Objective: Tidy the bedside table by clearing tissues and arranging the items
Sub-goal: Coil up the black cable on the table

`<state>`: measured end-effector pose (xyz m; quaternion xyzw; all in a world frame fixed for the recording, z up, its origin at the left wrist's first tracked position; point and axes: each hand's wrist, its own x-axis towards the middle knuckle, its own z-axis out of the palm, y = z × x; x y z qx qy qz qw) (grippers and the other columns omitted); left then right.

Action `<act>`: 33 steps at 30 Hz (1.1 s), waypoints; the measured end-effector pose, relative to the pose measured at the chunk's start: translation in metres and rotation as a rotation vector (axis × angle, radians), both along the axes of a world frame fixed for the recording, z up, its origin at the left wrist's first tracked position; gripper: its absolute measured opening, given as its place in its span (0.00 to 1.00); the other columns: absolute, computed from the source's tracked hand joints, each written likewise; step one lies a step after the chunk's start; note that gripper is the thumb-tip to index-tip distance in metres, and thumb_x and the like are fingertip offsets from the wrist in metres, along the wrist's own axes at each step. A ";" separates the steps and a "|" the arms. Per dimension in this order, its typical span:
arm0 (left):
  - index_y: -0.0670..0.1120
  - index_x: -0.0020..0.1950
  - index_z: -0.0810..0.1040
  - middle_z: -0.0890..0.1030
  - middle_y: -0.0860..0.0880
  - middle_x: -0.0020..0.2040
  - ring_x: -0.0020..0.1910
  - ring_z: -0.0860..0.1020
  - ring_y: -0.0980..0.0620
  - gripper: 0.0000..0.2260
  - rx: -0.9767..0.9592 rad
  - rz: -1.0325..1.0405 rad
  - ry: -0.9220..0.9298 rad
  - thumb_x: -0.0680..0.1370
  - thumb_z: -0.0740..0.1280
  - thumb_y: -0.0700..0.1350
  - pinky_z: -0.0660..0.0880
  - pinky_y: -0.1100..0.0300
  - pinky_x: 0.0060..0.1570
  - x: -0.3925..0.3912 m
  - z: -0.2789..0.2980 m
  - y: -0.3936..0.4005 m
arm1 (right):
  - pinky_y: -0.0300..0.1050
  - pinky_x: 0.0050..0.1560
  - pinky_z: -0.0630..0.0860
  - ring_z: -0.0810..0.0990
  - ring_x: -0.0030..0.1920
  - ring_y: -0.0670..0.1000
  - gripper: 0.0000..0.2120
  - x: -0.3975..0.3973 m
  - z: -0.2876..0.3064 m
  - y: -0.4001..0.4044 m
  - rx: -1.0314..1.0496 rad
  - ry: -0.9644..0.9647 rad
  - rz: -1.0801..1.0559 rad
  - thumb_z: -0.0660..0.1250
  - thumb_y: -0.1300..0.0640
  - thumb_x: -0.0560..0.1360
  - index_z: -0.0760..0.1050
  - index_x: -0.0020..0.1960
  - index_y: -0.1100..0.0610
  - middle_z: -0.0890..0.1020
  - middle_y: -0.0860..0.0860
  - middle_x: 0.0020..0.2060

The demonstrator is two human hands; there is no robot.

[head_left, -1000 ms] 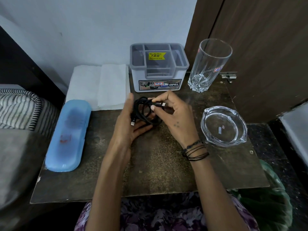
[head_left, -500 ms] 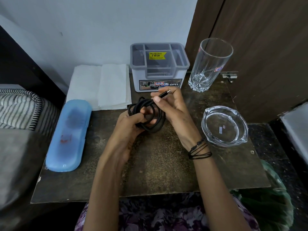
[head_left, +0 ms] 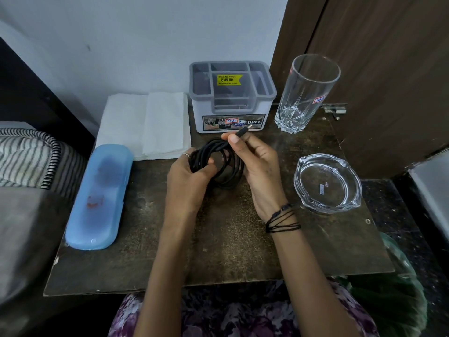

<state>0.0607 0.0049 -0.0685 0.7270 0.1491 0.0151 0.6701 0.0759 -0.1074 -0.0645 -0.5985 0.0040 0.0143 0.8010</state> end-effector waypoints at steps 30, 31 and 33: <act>0.51 0.44 0.74 0.79 0.60 0.36 0.38 0.77 0.65 0.09 0.414 0.089 -0.229 0.73 0.63 0.36 0.70 0.73 0.33 -0.014 0.001 -0.015 | 0.34 0.17 0.62 0.66 0.15 0.47 0.10 -0.007 0.000 0.016 -0.042 0.012 -0.184 0.66 0.54 0.75 0.74 0.37 0.57 0.74 0.57 0.28; 0.52 0.44 0.74 0.79 0.60 0.36 0.38 0.77 0.67 0.09 0.395 0.075 -0.217 0.72 0.64 0.37 0.69 0.75 0.32 -0.014 0.001 -0.015 | 0.35 0.16 0.62 0.66 0.14 0.47 0.09 -0.007 0.000 0.015 -0.075 -0.009 -0.203 0.67 0.54 0.75 0.75 0.39 0.57 0.74 0.55 0.27; 0.54 0.44 0.75 0.80 0.61 0.36 0.37 0.77 0.67 0.10 0.362 0.039 -0.208 0.72 0.65 0.38 0.68 0.77 0.32 -0.012 0.001 -0.015 | 0.36 0.16 0.63 0.67 0.14 0.47 0.09 -0.008 0.001 0.014 -0.114 -0.039 -0.242 0.67 0.54 0.75 0.76 0.40 0.58 0.74 0.50 0.25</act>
